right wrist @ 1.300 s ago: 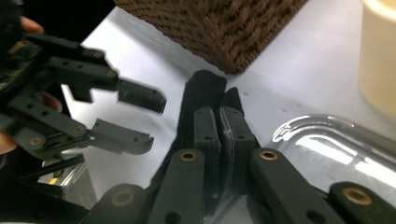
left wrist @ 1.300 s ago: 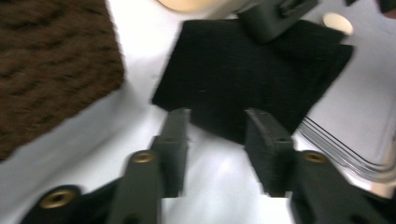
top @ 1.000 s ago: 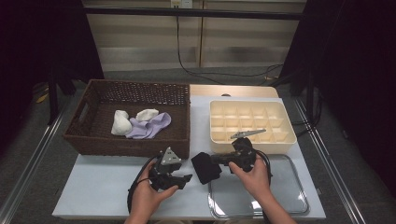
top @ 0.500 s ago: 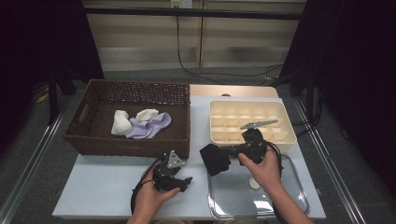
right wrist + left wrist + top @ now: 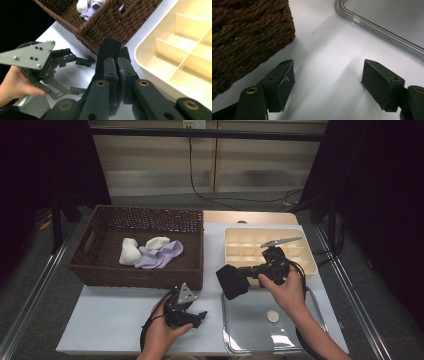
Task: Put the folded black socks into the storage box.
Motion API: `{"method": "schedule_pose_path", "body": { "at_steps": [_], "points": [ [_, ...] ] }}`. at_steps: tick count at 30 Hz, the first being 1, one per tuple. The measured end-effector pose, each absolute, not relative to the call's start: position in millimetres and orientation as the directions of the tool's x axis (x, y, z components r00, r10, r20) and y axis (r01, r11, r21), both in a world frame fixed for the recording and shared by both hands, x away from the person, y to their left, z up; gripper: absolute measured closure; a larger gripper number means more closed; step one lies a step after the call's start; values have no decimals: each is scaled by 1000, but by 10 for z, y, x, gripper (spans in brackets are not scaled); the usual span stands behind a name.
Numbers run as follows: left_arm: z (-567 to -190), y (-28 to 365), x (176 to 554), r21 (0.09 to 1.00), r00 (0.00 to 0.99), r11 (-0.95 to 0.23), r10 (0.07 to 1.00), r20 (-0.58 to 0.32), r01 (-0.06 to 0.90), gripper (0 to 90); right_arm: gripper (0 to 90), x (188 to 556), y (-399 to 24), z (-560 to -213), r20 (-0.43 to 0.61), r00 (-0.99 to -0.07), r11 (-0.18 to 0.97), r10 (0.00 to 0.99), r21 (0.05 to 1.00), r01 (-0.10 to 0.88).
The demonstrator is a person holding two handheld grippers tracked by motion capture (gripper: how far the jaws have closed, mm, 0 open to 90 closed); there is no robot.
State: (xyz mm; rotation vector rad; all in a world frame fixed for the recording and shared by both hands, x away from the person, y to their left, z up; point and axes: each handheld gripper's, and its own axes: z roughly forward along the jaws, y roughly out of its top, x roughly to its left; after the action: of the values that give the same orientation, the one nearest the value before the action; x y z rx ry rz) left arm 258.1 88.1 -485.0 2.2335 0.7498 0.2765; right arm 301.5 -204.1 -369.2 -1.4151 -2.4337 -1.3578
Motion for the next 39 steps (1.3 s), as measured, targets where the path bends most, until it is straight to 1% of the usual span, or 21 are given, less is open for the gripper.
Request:
{"method": "schedule_pose_path", "body": {
  "at_steps": [7, 17, 31, 39],
  "points": [
    [-4864, 884, 2563, 728, 802, -538, 597, -27, 425, 248, 860, 3121, -2080, -3557, 400, -578, 200, 712, 673, 712],
    [-4865, 886, 2564, 727, 801, -537, 598, -29, 427, 247, 859, 3310, -2218, -3408, 394, -535, 155, 747, 680, 717],
    [-4866, 886, 2566, 728, 801, -535, 597, -33, 429, 247, 859, 3545, -2324, -3371, 374, -467, 109, 801, 676, 729],
    [-4865, 887, 2567, 726, 803, -539, 595, -30, 427, 247, 859, 3615, -2330, -3519, 384, -434, 87, 815, 659, 747]
  ]
}}
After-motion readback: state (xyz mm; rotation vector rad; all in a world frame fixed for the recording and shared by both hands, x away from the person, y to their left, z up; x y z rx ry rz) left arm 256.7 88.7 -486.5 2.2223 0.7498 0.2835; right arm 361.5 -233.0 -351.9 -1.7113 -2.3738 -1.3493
